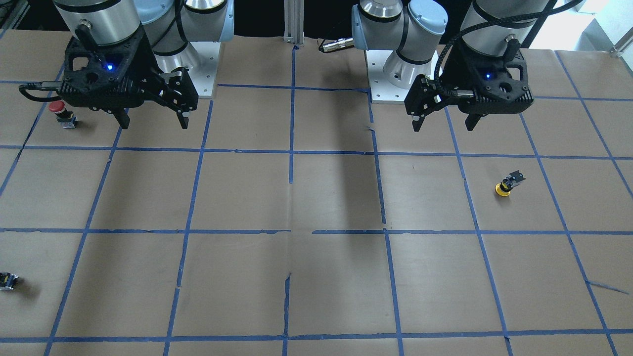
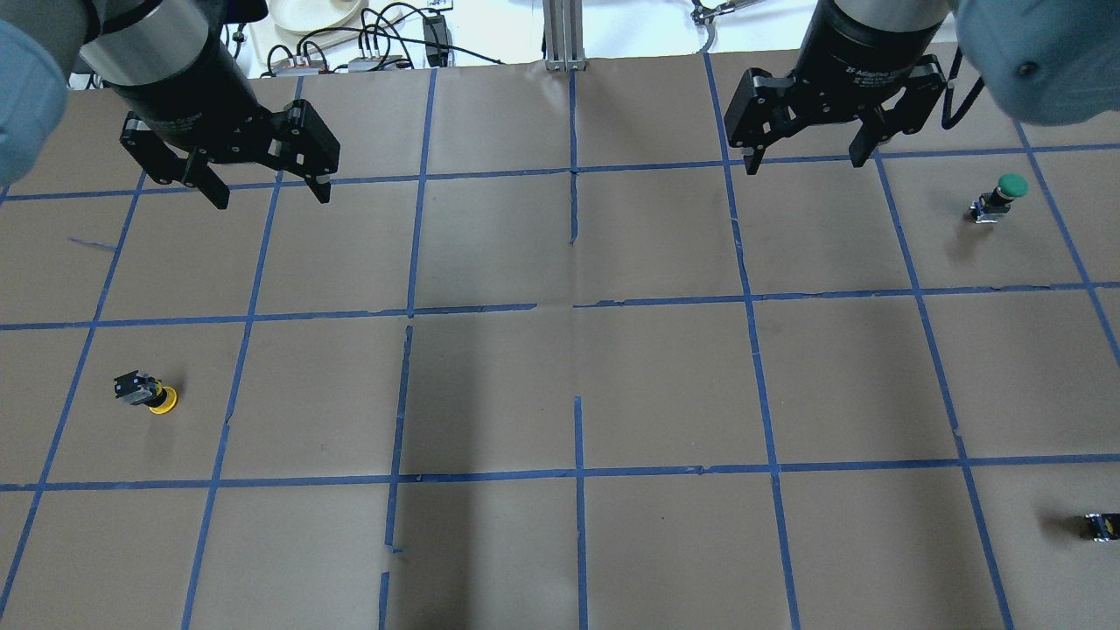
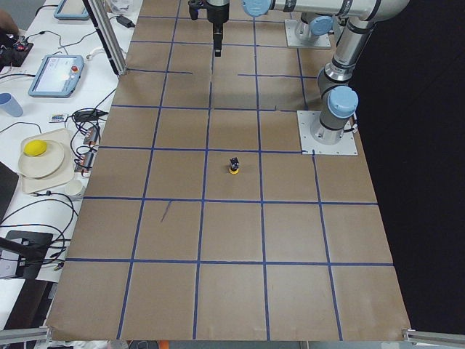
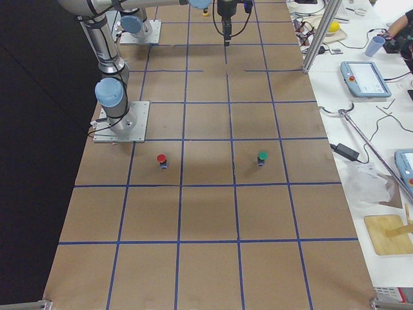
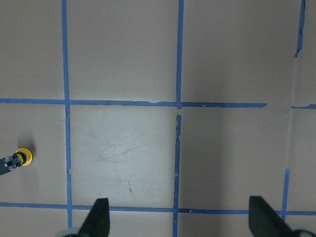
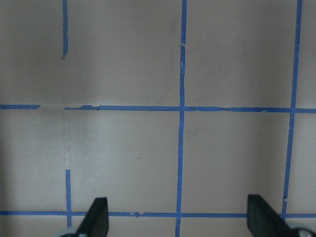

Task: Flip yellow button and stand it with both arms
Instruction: 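Move the left gripper down toward the yellow-capped button lying on its side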

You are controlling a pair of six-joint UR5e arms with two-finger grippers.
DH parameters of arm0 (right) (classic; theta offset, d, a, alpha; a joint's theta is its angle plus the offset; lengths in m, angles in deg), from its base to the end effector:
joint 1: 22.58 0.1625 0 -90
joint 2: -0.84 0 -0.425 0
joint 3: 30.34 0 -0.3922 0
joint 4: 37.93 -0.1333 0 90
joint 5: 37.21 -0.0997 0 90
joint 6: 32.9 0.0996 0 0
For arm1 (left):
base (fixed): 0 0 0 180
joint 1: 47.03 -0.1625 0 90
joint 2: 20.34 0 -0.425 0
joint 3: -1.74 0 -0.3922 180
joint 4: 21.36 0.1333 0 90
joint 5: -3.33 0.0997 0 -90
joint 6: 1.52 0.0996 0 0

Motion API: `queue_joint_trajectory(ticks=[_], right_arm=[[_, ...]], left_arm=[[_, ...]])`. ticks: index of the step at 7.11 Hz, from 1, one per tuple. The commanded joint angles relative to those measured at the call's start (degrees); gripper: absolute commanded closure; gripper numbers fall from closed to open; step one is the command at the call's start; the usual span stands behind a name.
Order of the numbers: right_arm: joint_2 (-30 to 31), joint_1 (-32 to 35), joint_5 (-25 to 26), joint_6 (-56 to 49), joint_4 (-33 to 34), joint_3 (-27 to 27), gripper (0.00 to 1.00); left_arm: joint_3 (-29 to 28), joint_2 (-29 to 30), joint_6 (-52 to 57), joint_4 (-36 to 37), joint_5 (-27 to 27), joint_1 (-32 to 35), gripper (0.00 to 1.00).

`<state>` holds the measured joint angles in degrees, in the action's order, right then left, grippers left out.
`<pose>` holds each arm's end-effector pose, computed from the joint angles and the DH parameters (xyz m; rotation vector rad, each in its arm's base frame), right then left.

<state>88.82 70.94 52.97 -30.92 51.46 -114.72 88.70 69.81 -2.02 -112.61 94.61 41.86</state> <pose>0.1641 -0.5020 0.5176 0.0421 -3.1396 0.0821 -0.1215 -0.4978 0.5106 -0.0443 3.1185 -0.0445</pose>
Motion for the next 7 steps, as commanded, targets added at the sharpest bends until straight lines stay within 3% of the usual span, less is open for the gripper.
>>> queue_joint_trajectory(ticks=[1, 4, 7], right_arm=[[0.00, 0.00, 0.00, -0.05, 0.00, 0.00, 0.00], [0.00, 0.00, 0.00, -0.05, 0.00, 0.00, 0.00], [0.00, 0.00, 0.00, -0.05, 0.00, 0.00, 0.00]], left_arm=[[1.53, -0.49, 0.23, -0.67, 0.39, -0.22, 0.00], [4.77, -0.33, 5.93, -3.06, 1.88, -7.64, 0.00], [11.20, 1.34, 10.75, 4.23, 3.12, -20.20, 0.00]])
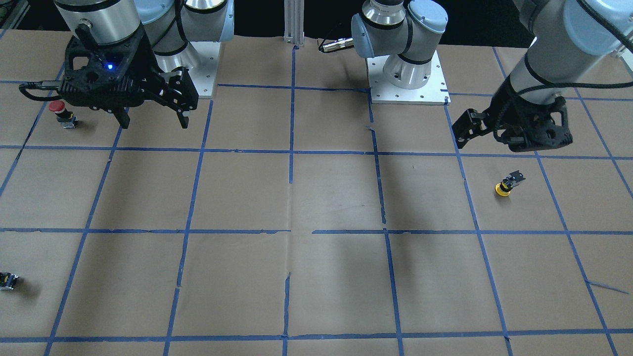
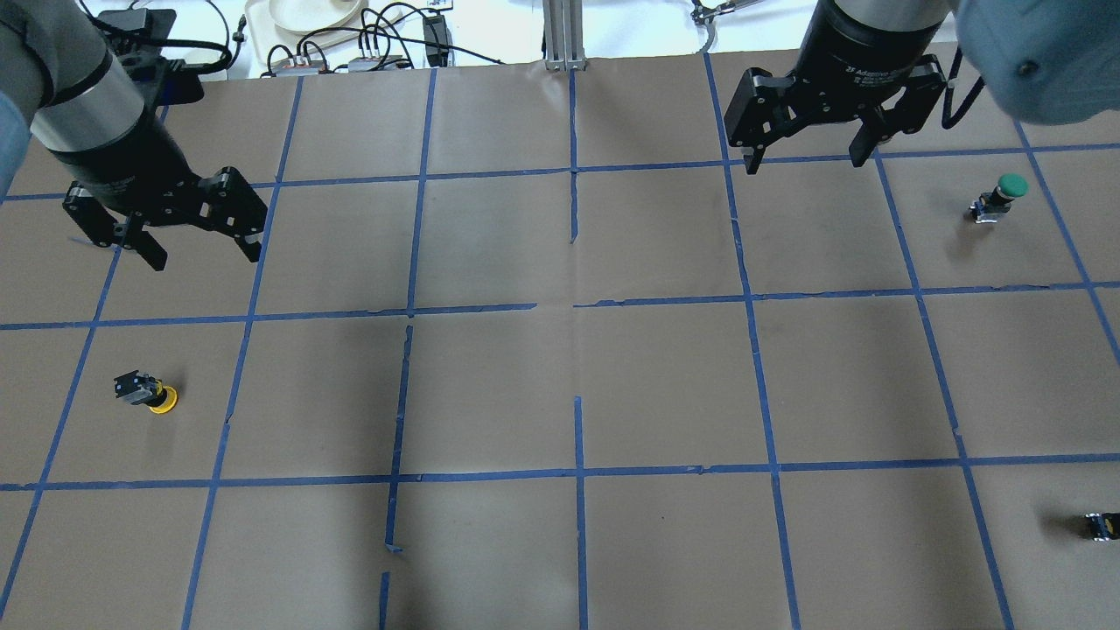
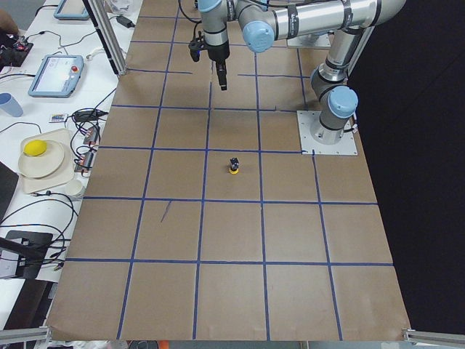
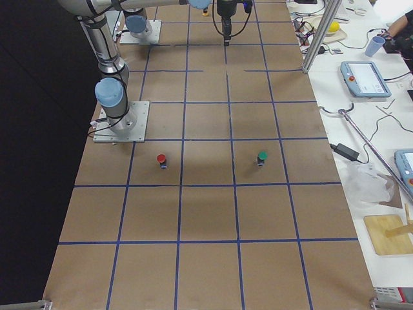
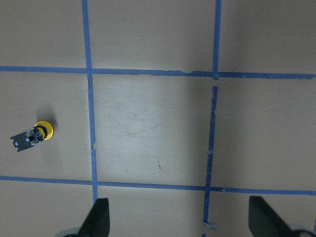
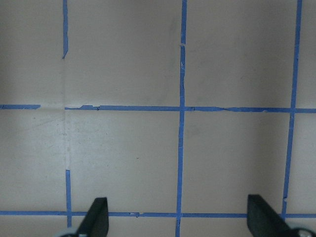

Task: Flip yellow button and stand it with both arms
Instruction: 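Move the left gripper down toward the yellow-capped button lying on its side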

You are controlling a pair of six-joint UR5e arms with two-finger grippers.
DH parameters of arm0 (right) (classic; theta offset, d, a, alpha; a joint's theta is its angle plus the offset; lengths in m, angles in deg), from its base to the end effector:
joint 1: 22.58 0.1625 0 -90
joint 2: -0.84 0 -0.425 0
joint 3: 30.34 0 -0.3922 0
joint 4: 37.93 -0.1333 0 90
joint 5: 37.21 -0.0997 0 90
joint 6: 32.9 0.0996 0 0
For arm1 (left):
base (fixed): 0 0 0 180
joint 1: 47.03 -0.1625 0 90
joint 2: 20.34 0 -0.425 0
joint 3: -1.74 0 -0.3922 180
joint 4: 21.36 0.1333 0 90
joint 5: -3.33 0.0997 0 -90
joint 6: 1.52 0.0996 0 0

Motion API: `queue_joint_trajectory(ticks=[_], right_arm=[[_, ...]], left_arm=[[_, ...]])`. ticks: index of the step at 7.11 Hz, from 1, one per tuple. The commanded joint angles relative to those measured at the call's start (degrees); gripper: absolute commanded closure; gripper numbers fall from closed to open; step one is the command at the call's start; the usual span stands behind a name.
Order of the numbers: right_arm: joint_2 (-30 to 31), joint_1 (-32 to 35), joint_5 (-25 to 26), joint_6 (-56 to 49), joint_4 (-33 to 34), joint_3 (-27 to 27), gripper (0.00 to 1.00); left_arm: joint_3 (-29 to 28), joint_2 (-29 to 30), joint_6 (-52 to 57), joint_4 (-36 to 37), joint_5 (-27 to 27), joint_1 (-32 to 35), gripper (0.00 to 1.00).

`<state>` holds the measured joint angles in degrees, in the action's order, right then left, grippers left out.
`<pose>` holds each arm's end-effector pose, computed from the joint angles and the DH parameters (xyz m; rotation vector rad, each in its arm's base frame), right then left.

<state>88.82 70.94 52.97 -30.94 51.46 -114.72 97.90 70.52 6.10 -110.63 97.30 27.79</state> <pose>0.1641 -0.5020 0.5176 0.0426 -3.1396 0.0821 0.0047 -0.5001 0.4298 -0.1978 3.0834 0.1876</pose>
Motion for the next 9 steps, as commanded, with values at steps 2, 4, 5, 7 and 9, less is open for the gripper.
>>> queue_joint_trajectory(ticks=[2, 4, 5, 7, 9], right_arm=[[0.00, 0.00, 0.00, -0.02, 0.00, 0.00, 0.00], [0.00, 0.00, 0.00, 0.06, 0.00, -0.09, 0.00], [0.00, 0.00, 0.00, 0.06, 0.00, 0.00, 0.00], [0.00, 0.00, 0.00, -0.02, 0.00, -0.09, 0.00], [0.09, 0.09, 0.00, -0.02, 0.00, 0.00, 0.00]], left_arm=[[6.38, 8.16, 7.29, 15.98, 0.77, -9.86, 0.00], [12.18, 8.55, 13.97, 23.76, 0.08, -18.08, 0.00], [16.04, 8.55, 16.17, 24.83, -0.19, -23.96, 0.00], [18.70, 10.03, 18.66, 26.59, -2.46, -25.96, 0.01], [22.39, 9.87, 18.48, 32.65, -2.39, -25.78, 0.04]])
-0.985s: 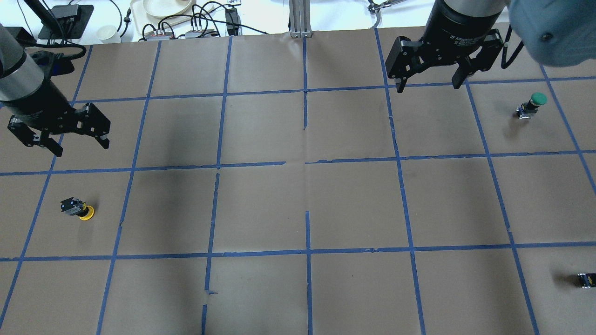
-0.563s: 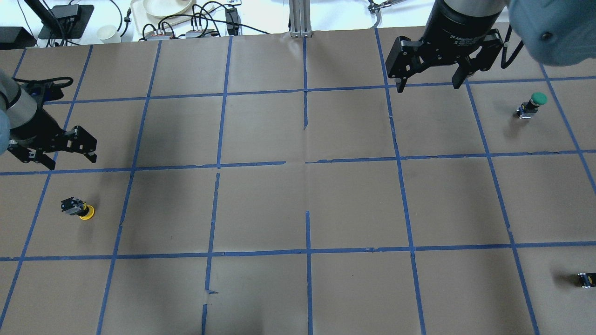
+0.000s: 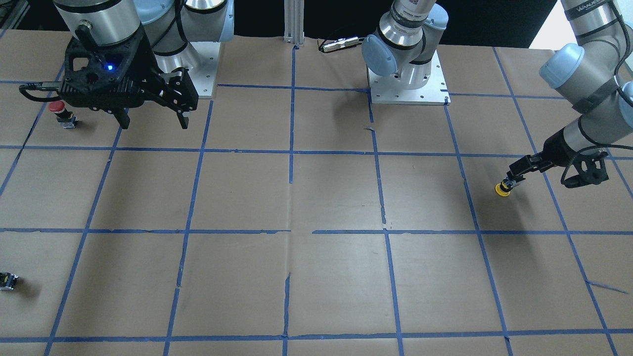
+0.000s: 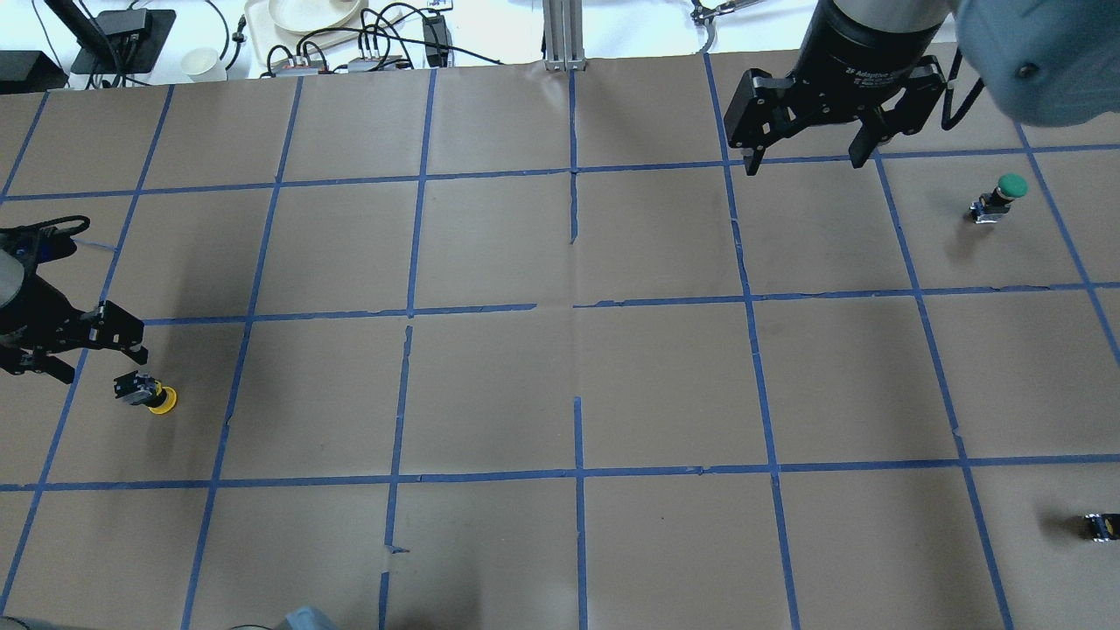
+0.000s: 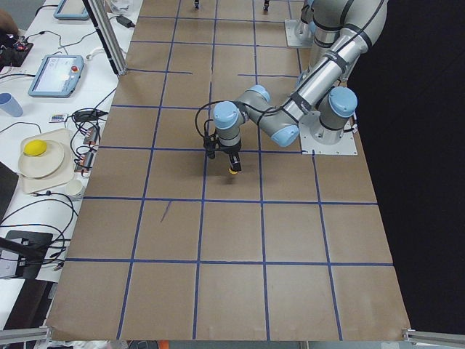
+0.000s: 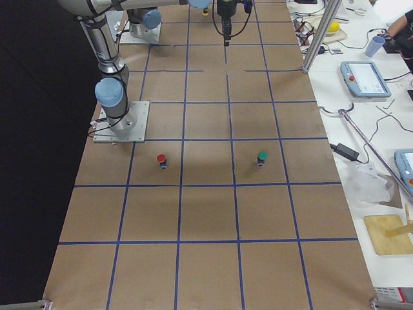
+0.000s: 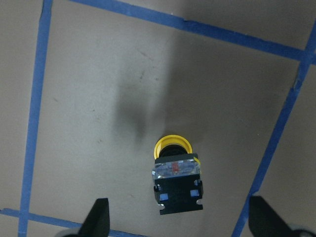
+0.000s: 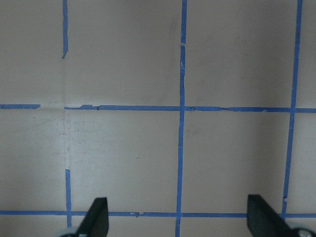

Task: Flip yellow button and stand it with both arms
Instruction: 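Close the left gripper on the yellow button's black base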

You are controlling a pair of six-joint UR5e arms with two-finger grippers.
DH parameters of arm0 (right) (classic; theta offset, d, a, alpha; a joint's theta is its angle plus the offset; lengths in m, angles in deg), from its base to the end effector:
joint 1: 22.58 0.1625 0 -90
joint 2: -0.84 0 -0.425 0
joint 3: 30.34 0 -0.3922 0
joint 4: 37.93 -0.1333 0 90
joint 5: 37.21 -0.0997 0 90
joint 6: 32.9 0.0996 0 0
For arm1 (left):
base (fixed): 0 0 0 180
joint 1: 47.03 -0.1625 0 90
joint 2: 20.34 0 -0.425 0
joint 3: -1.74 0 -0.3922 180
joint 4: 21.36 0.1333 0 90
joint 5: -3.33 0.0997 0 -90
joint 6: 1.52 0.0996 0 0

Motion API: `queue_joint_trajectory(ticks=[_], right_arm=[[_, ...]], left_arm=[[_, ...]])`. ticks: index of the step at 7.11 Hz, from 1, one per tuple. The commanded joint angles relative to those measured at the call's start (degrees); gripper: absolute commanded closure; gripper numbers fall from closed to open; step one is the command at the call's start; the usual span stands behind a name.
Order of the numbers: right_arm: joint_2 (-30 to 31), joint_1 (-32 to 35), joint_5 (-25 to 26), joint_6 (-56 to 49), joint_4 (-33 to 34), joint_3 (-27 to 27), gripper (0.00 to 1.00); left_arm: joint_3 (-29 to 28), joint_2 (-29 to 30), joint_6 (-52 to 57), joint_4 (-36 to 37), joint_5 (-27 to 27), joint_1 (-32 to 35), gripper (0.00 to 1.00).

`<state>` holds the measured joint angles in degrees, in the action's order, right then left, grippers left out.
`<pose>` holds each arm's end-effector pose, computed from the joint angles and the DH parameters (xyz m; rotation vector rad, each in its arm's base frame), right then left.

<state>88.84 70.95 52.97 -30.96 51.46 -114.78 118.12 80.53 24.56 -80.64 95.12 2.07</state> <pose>0.1642 -0.5018 0.5173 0.0434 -3.1396 0.0810 0.2159 -0.4481 0.2322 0.3970 -3.0743 -0.1742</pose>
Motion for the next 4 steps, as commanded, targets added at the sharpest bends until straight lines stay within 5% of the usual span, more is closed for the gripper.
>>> queue_joint_trajectory(ticks=[1, 4], right_arm=[[-0.02, 0.07, 0.00, 0.08, 0.00, 0.06, 0.00], [0.07, 0.07, 0.00, 0.08, 0.00, 0.06, 0.00]], left_arm=[[2.18, 0.37, -1.80, 2.85, -0.38, 0.38, 0.07], [2.71, 1.34, -2.53, 5.67, -0.12, 0.91, 0.16]])
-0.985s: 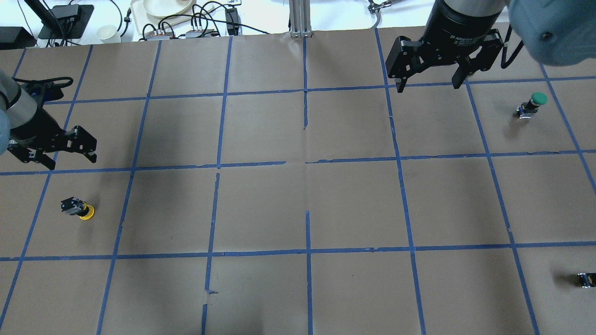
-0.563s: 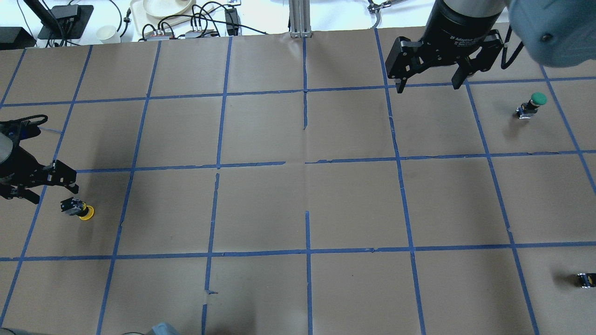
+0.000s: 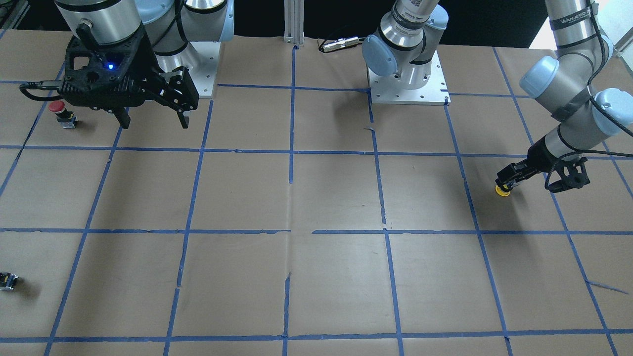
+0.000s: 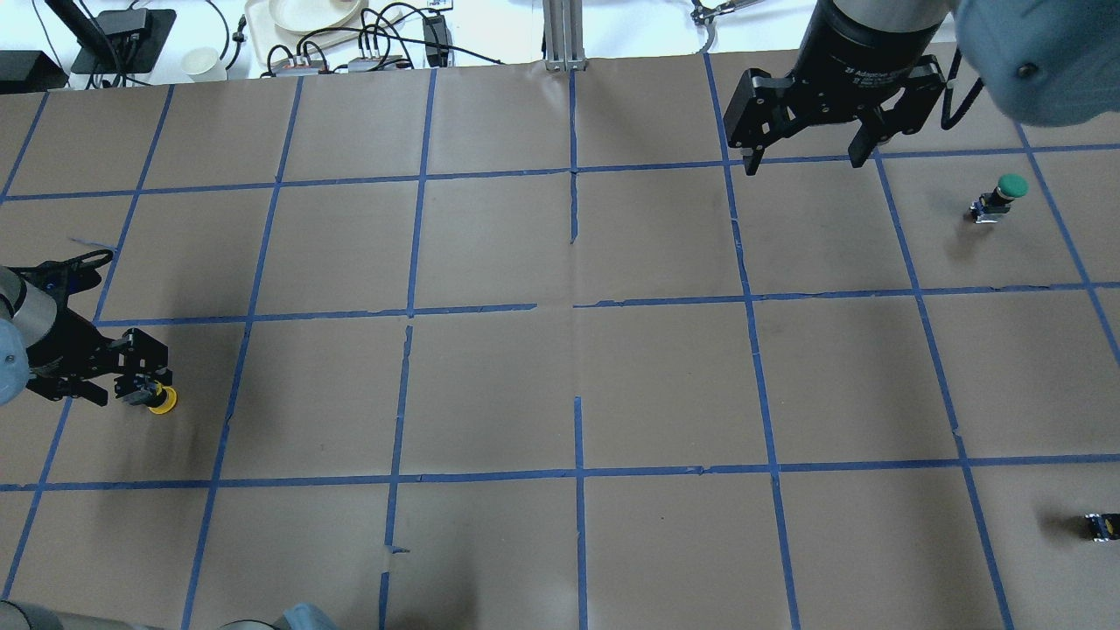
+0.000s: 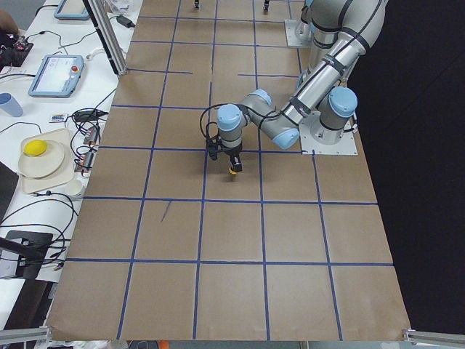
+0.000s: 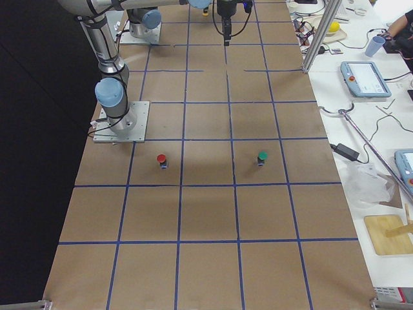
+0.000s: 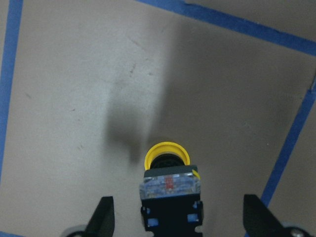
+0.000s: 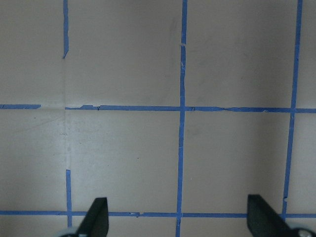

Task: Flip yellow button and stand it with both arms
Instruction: 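Close the left gripper on the yellow button's black base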

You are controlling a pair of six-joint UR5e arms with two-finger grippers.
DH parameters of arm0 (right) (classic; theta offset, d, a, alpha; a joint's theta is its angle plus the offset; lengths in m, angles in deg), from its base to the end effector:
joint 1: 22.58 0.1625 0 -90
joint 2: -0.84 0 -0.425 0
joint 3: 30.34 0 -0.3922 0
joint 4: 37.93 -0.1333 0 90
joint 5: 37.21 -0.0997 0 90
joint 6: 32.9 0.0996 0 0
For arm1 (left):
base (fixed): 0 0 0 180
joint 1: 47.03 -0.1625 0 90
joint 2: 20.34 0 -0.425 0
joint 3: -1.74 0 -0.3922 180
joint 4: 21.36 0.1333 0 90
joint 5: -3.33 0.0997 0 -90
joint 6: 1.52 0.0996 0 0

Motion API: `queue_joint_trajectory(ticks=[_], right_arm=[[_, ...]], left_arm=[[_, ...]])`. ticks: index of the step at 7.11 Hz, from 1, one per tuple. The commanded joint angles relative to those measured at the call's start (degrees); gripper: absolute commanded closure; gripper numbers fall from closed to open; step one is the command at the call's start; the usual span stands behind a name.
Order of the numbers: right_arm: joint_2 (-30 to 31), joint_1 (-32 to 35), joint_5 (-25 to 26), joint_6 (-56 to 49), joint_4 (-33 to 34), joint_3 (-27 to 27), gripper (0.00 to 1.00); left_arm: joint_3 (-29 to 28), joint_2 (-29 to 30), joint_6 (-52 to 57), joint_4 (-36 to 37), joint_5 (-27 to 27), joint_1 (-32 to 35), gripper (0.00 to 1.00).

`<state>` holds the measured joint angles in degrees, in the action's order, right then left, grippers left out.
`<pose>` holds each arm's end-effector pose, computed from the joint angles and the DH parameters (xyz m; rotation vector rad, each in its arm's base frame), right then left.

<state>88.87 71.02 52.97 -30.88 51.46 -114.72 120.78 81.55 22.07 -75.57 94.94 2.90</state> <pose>0.1648 -0.5015 0.5180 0.0432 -3.1397 0.0835 0.2054 -0.4469 0.2133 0.4445 -3.0830 -0.1419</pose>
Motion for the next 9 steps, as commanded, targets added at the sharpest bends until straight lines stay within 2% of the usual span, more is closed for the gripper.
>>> queue_joint_trajectory(ticks=[1, 2, 3, 4, 6, 8, 9], right_arm=[[0.04, 0.00, 0.00, 0.00, 0.00, -0.08, 0.00], [0.04, 0.00, 0.00, 0.00, 0.00, -0.08, 0.00], [0.04, 0.00, 0.00, 0.00, 0.00, -0.08, 0.00], [0.04, 0.00, 0.00, 0.00, 0.00, -0.08, 0.00], [0.04, 0.00, 0.00, 0.00, 0.00, -0.08, 0.00], [0.04, 0.00, 0.00, 0.00, 0.00, -0.08, 0.00], [-0.05, 0.00, 0.00, 0.00, 0.00, -0.08, 0.00]], left_arm=[[-0.03, 0.33, -0.04, 0.68, -0.03, 0.08, 0.20], [-0.12, 0.33, 0.22, 0.60, -0.03, 0.08, 0.27], [-0.04, 0.33, 0.57, 0.42, 0.67, 0.08, 0.54], [-0.30, 0.07, 0.92, 0.60, 0.41, 0.08, 0.76], [-2.30, -0.28, 1.71, 0.69, -0.20, 0.25, 0.87], [-4.60, -0.89, 4.53, -0.54, -1.42, 1.39, 0.89], [-5.30, -2.03, 8.44, -0.46, -7.00, 2.70, 0.89]])
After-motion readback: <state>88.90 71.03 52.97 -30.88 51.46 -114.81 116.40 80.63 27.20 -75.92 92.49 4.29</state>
